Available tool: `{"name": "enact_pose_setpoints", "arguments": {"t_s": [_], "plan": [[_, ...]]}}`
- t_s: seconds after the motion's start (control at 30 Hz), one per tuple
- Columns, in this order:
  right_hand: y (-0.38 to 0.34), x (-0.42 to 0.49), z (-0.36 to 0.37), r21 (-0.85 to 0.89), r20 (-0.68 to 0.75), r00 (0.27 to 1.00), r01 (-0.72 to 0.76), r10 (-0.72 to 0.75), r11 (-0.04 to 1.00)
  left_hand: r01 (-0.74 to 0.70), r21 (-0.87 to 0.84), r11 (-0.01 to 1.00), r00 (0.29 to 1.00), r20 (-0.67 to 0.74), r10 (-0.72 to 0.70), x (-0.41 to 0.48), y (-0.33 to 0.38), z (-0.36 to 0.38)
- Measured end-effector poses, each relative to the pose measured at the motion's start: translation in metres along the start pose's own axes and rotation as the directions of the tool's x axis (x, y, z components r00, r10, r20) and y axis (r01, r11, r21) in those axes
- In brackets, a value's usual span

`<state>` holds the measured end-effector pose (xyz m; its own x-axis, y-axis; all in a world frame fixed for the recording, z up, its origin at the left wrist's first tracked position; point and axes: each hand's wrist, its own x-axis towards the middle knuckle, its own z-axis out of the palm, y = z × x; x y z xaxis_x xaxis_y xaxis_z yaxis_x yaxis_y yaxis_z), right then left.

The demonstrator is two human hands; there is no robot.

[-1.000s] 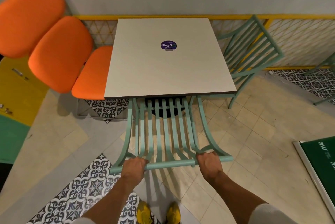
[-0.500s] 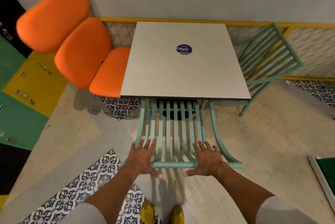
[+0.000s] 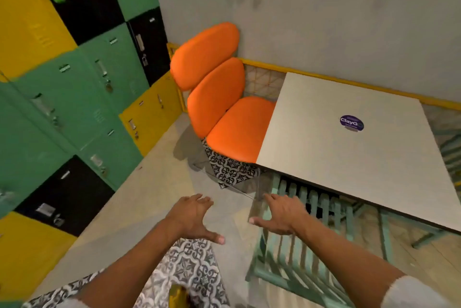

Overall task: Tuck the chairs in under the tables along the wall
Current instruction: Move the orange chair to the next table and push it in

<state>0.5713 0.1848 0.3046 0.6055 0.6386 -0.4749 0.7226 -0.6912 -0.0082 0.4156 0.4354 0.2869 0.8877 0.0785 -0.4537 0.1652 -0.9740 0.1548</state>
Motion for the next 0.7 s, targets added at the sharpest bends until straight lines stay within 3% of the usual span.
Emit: {"name": "enact_pose_setpoints", "arguments": {"t_s": [0.13,0.33,0.7], "plan": [[-0.078,0.063,-0.072,-0.078,-0.039,0.999,0.028,-0.031,0.997,0.005,0.015,1.0,0.998,-0.059,-0.004,-0.014,-0.107,-0.062],[-0.181,0.167,-0.174,-0.104,-0.271,0.96,0.047,-0.074,0.993,0.019,0.084,0.996,0.987,-0.163,-0.005,-0.01,-0.266,-0.176],[-0.22,0.301,-0.324,0.158,-0.392,0.914,-0.04,0.1,0.987,-0.132,0.173,0.976,0.962,-0.216,0.168,0.09,-0.416,-0.35]]}}
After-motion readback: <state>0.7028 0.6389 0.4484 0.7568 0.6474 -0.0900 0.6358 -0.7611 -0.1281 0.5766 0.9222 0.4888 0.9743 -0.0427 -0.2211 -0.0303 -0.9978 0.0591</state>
